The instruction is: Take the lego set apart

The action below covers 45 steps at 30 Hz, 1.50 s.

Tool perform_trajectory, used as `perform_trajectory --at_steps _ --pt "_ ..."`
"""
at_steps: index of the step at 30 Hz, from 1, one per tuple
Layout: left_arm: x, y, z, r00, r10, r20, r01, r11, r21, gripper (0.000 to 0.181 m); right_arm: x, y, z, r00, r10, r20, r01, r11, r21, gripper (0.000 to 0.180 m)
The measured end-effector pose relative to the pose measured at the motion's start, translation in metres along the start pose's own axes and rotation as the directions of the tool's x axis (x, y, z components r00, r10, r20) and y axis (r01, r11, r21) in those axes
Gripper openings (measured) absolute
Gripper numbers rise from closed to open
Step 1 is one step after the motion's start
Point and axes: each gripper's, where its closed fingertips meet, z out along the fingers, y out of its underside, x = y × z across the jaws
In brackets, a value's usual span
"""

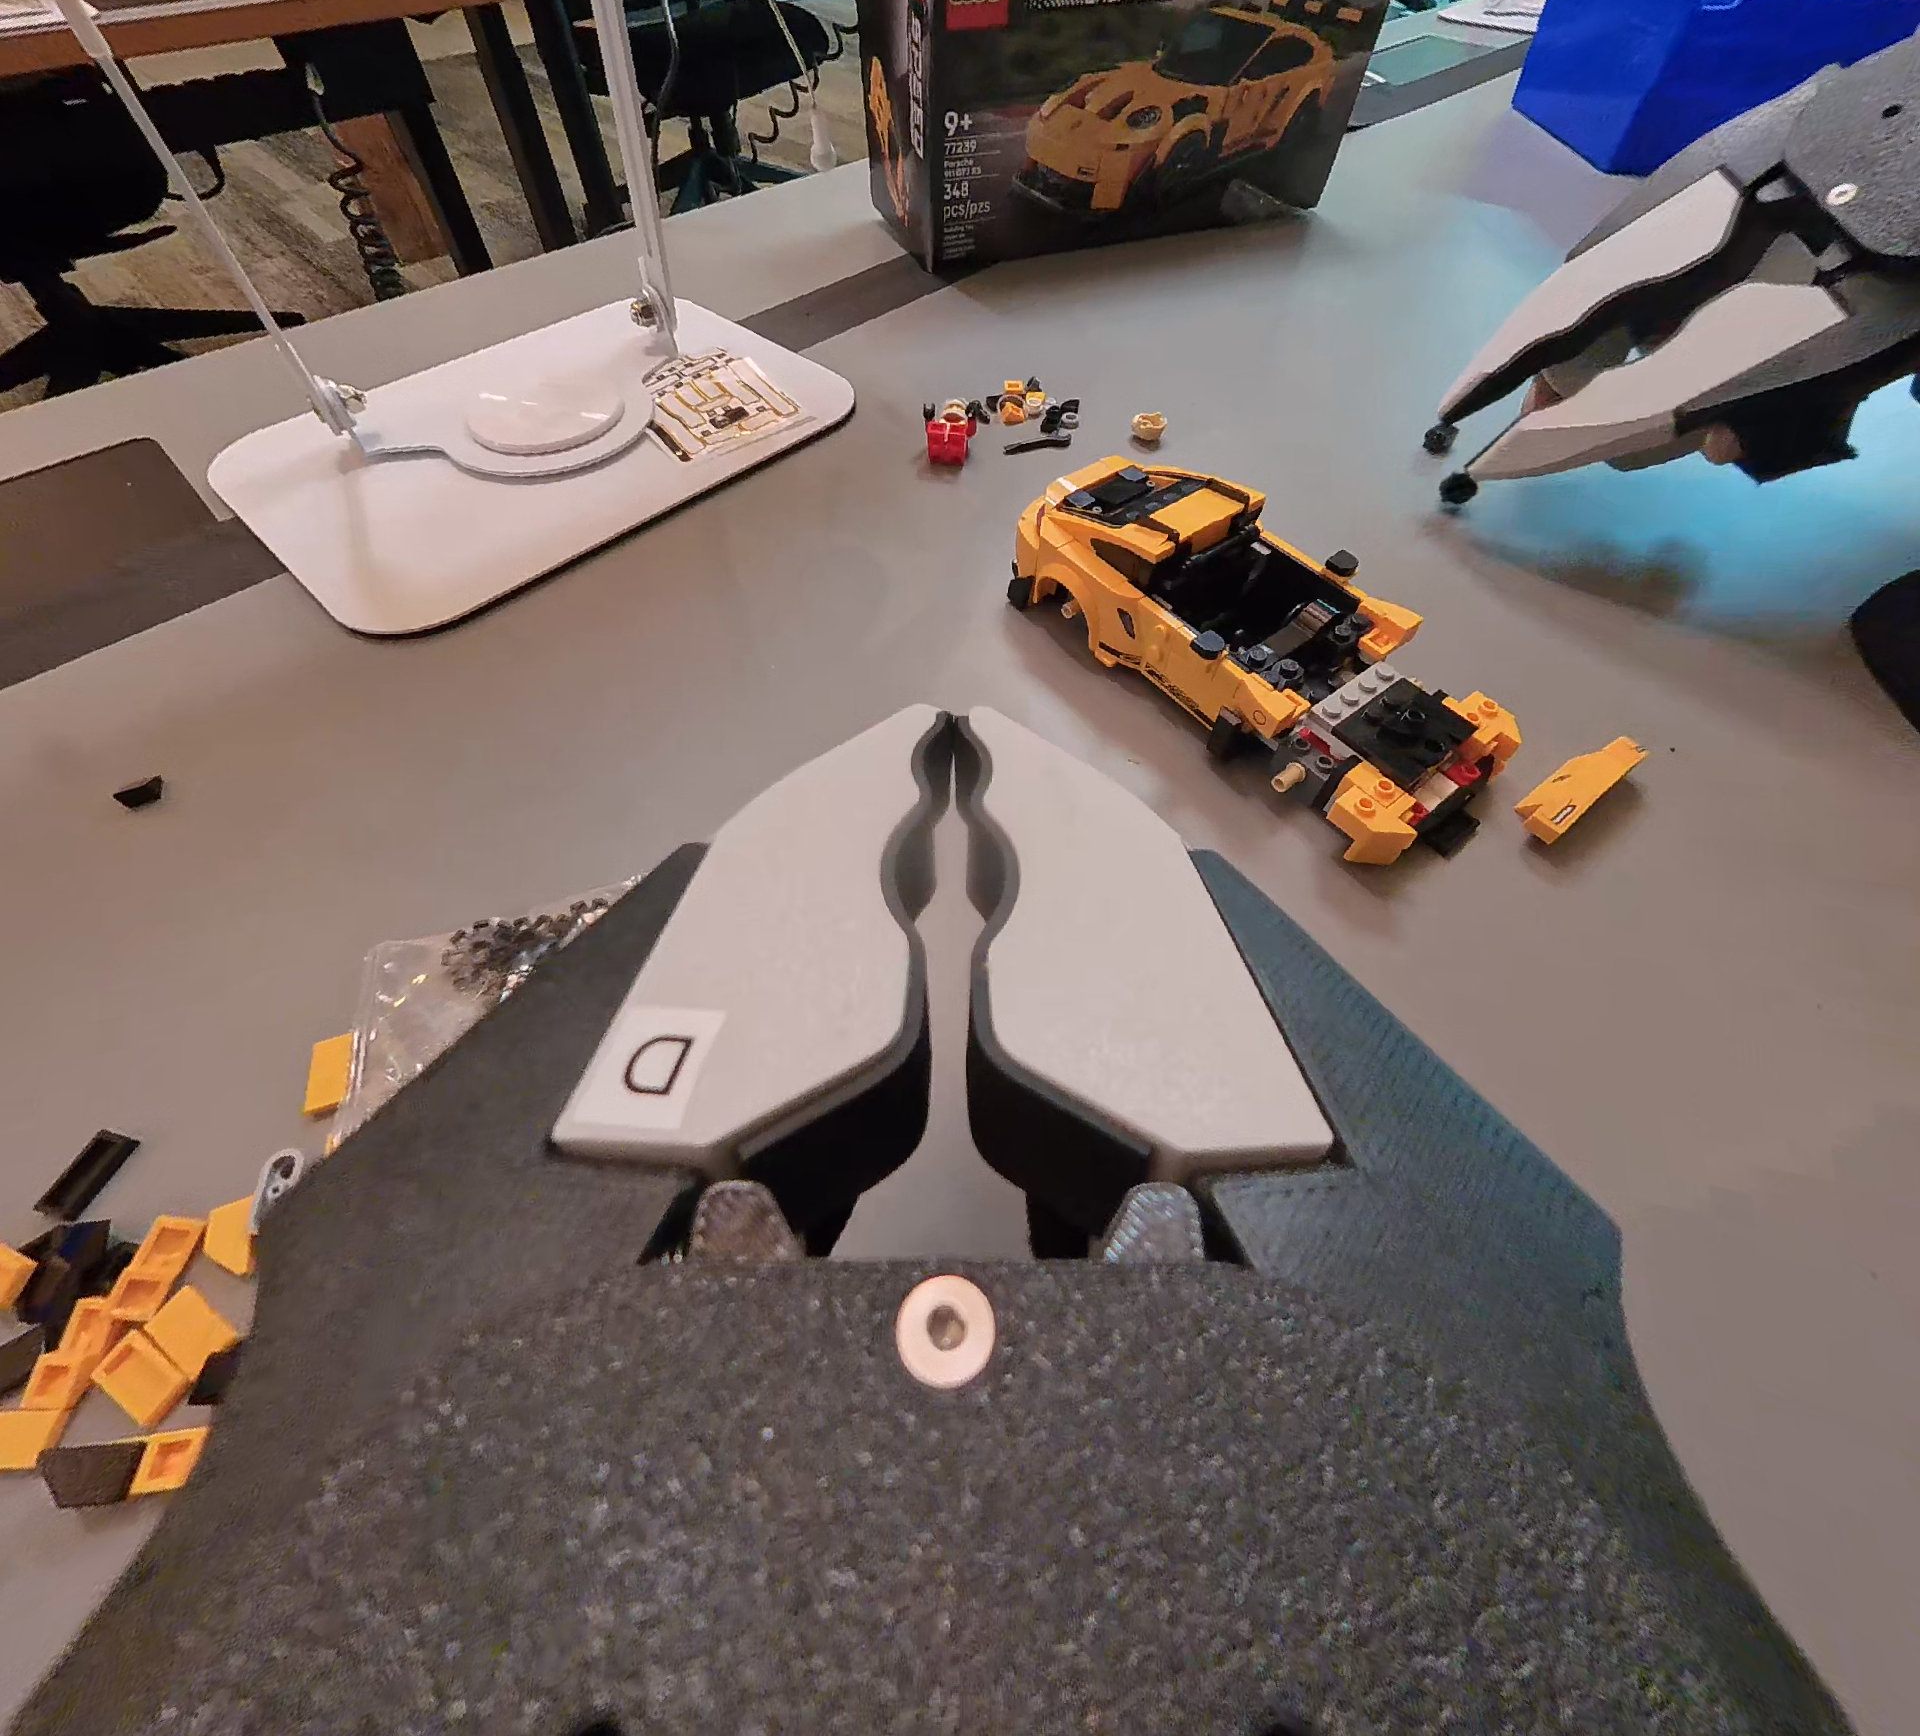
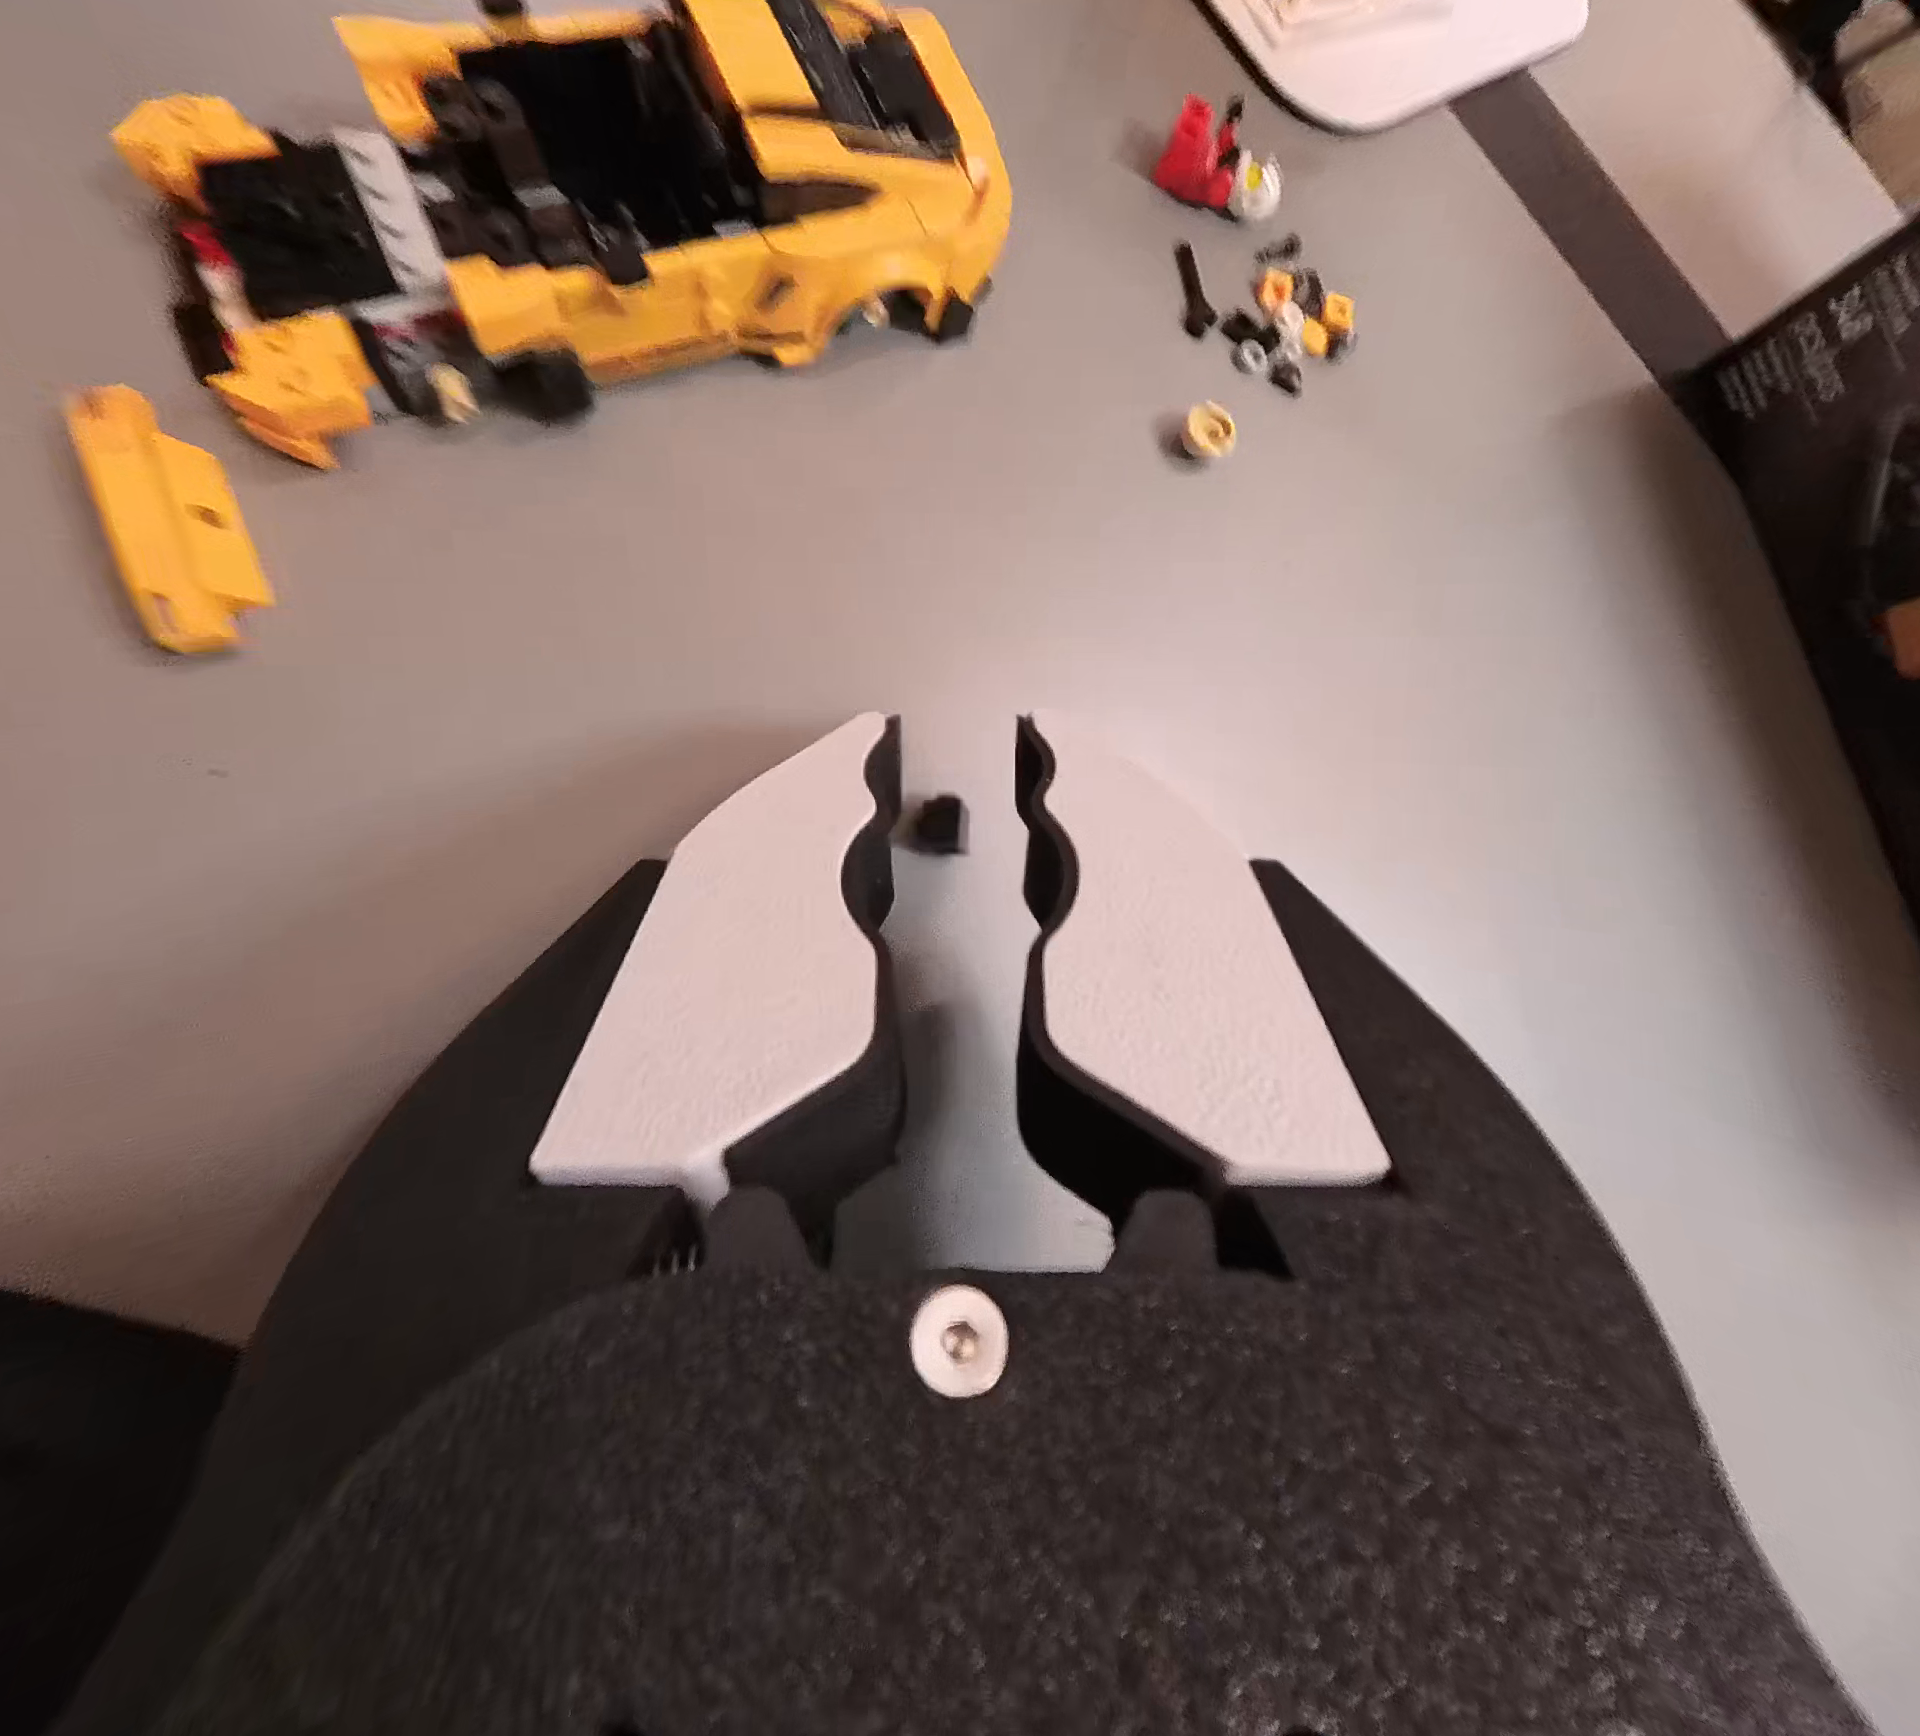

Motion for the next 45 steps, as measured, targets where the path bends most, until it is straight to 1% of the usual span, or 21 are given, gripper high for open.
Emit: perform_trajectory --at_steps 2,4,7,11,15,19,23,26,27,30,34,35,37,39,40,42,45 --pt "0.0 0.0 0.0 1.0 -0.001 -0.002 0.001 1.0 -0.001 0.0 -0.015 -0.017 -0.005 0.998 -0.013 0.055 0.01 0.998 0.063 0.021" --pt "0.0 0.001 0.001 1.0 -0.001 -0.001 0.001 1.0 -0.002 0.0 -0.043 -0.036 -0.009 0.987 -0.053 0.153 0.035 0.992 0.119 0.02" --pt "-0.001 0.001 0.001 1.0 -0.005 0.002 0.005 1.0 -0.002 0.0 -0.083 -0.052 -0.007 0.954 -0.142 0.262 0.105 0.983 0.151 0.02" --pt "-0.004 0.0 0.0 1.0 -0.008 0.014 0.008 1.0 0.008 0.0 -0.112 -0.069 -0.002 0.932 -0.219 0.289 0.157 0.962 0.221 0.02" --pt "-0.007 -0.002 -0.001 1.0 -0.016 0.024 0.015 1.0 0.02 0.0 -0.125 -0.091 -0.005 0.931 -0.23 0.283 0.123 0.929 0.35 0.02" --pt "-0.011 -0.004 -0.002 0.999 -0.019 0.042 0.018 0.999 0.037 0.0 -0.124 -0.106 -0.008 0.952 -0.218 0.216 0.107 0.896 0.431 0.02" --pt "-0.023 -0.018 -0.004 0.995 -0.012 0.102 0.002 0.995 0.096 0.0 -0.101 -0.132 -0.024 0.989 -0.108 0.098 0.033 0.823 0.568 0.02" --pt "-0.042 -0.039 0.001 0.985 0.013 0.171 -0.038 0.989 0.146 0.0 -0.077 -0.141 -0.036 1.0 -0.008 0.015 -0.003 0.769 0.639 0.019" --pt "-0.05 -0.047 0.005 0.98 0.028 0.199 -0.059 0.987 0.151 0.003 -0.071 -0.142 -0.038 1.0 0.016 -0.008 -0.007 0.759 0.651 0.019" --pt "-0.076 -0.073 0.021 0.969 0.041 0.243 -0.088 0.979 0.183 0.008 -0.056 -0.142 -0.045 0.995 0.071 -0.077 0.0 0.739 0.674 0.018" --pt "-0.106 -0.098 0.036 0.956 0.008 0.294 -0.078 0.971 0.227 0.012 -0.029 -0.149 -0.055 0.965 0.166 -0.203 0.022 0.719 0.694 0.019" --pt "-0.109 -0.1 0.037 0.955 -0.001 0.298 -0.073 0.969 0.237 0.012 -0.019 -0.157 -0.058 0.95 0.193 -0.244 0.034 0.715 0.698 0.023" --pt "-0.115 -0.096 0.038 0.949 -0.003 0.315 -0.074 0.97 0.232 0.012 0.002 -0.179 -0.057 0.92 0.218 -0.325 0.072 0.722 0.688 0.049" --pt "-0.12 -0.089 0.04 0.948 -0.022 0.317 -0.052 0.974 0.223 0.012 0.024 -0.212 -0.042 0.906 0.235 -0.352 0.072 0.734 0.675 0.072" --pt "-0.121 -0.085 0.041 0.948 -0.029 0.317 -0.043 0.975 0.218 0.011 0.036 -0.23 -0.033 0.901 0.244 -0.36 0.067 0.739 0.67 0.081" --pt "-0.122 -0.079 0.042 0.946 -0.019 0.324 -0.05 0.978 0.205 0.011 0.059 -0.266 -0.01 0.88 0.245 -0.407 0.089 0.757 0.648 0.09" --pt "-0.121 -0.072 0.043 0.945 0.004 0.326 -0.07 0.979 0.19 0.011 0.086 -0.318 0.03 0.868 0.265 -0.42 0.062 0.781 0.622 0.095"
